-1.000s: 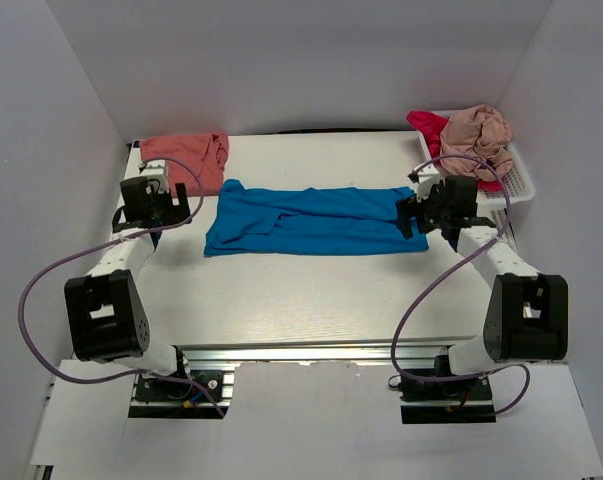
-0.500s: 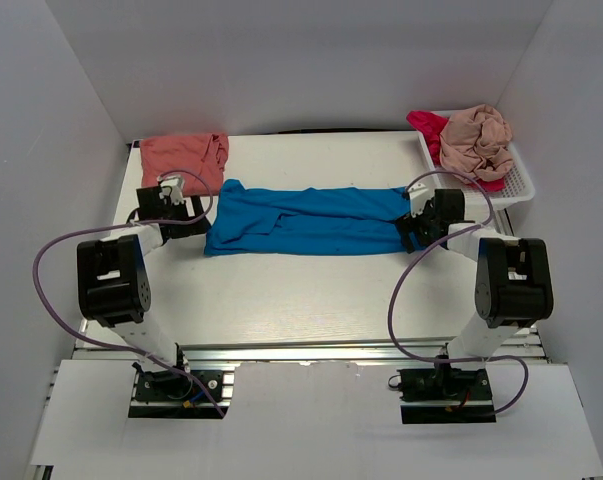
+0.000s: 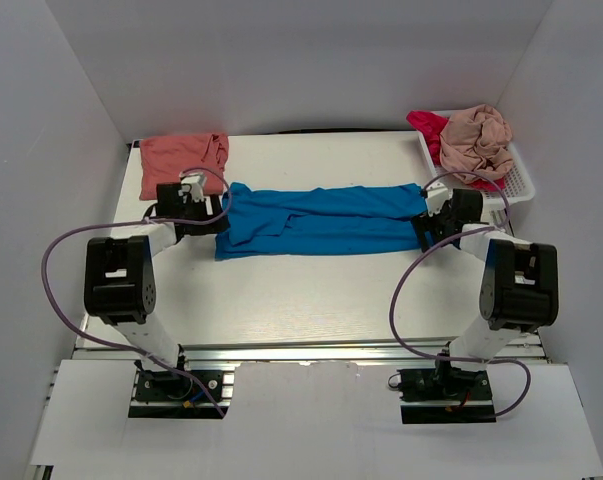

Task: Fold and stack the t-shirts
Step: Fold the other side of the tshirt into a rectangle, then rotate the tshirt 100 degrees

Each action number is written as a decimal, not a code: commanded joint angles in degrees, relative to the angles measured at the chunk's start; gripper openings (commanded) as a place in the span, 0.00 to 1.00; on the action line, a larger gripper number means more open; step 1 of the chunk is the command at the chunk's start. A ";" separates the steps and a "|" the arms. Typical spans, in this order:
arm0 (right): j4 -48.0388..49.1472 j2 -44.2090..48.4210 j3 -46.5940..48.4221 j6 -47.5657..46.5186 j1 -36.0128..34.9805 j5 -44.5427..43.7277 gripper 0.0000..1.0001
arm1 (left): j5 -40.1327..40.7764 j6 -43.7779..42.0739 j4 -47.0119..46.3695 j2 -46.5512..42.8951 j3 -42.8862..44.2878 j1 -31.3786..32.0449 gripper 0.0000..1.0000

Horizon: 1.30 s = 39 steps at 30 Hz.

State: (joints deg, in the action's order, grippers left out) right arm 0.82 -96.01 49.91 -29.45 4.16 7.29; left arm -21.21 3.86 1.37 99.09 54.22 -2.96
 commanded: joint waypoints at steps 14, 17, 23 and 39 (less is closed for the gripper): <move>-3.81 7.59 -1.48 -4.21 0.93 -2.54 0.89 | 1.00 -3.06 4.08 9.72 8.19 9.90 0.27; -3.55 6.19 -1.48 -4.12 0.85 -2.28 0.89 | 2.31 -3.77 4.17 9.81 8.45 9.90 0.11; -3.20 3.55 -2.27 -4.12 0.93 -2.10 0.89 | 4.42 -5.61 6.63 12.62 12.22 9.90 0.00; -4.41 -7.35 1.94 -5.27 0.85 2.37 0.00 | 4.95 -6.67 11.46 17.54 23.56 9.90 0.00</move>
State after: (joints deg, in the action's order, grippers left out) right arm 4.10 -99.85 50.87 -34.33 4.80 8.60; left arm -18.00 -1.30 10.68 116.40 75.50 6.98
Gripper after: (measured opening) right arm 0.037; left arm 0.018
